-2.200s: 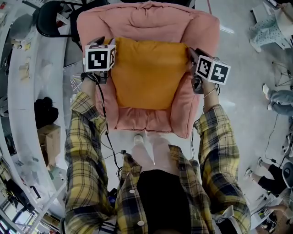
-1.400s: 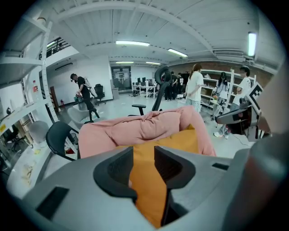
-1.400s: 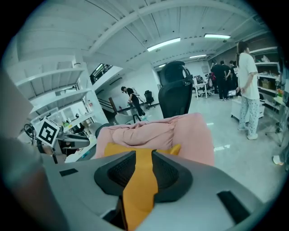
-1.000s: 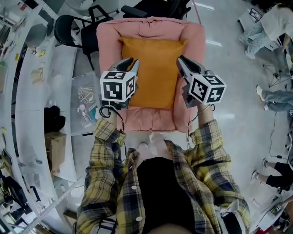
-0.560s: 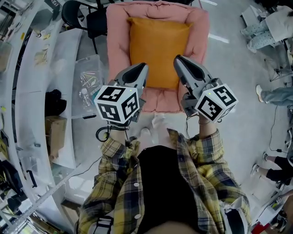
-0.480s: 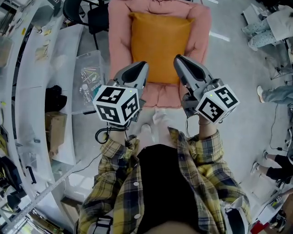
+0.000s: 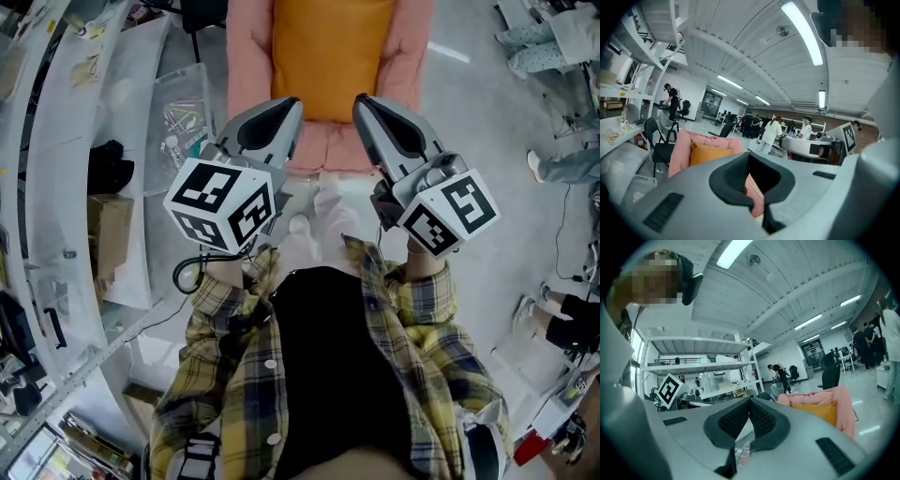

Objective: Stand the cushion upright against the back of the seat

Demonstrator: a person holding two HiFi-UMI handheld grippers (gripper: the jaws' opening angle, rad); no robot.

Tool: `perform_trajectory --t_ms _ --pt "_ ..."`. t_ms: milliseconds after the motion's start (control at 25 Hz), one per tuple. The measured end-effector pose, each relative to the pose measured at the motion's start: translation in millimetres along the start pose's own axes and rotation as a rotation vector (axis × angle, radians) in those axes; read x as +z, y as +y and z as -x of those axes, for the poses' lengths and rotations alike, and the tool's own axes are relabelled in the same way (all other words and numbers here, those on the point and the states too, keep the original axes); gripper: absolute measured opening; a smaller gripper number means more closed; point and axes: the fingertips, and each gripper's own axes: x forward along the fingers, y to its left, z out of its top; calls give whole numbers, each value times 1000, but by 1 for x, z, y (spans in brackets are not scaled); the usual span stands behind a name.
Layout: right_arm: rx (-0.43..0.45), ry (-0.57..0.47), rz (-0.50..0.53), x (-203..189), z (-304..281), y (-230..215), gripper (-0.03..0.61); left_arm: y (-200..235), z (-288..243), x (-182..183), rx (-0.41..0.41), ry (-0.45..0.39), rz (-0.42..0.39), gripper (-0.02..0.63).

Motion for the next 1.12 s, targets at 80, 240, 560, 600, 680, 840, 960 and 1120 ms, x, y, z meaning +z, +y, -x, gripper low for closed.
perform_trajectory --t_ms 80,240,560,600,680,840,960,1120 --pt "-7 -4 8 -1 8 1 18 -7 4 5 -12 -16 -22 3" --pt "-12 -7 -3 -2 20 2 18 -20 14 11 -43 -31 -71 3" --pt "-30 0 16 4 21 8 18 -12 33 19 -50 -24 -112 3" --pt "-31 2 18 4 20 8 18 -11 35 19 -56 -29 -107 3" --pt "-33 10 22 2 20 10 18 -9 39 18 -70 -34 -94 3" --pt "-41 24 17 -3 24 12 18 -6 49 14 -76 -32 -69 3" --pt "-40 36 12 -6 23 10 18 -4 52 14 -64 -30 -69 3" --pt "-39 51 15 -11 26 9 17 -6 49 7 -78 -5 -75 3"
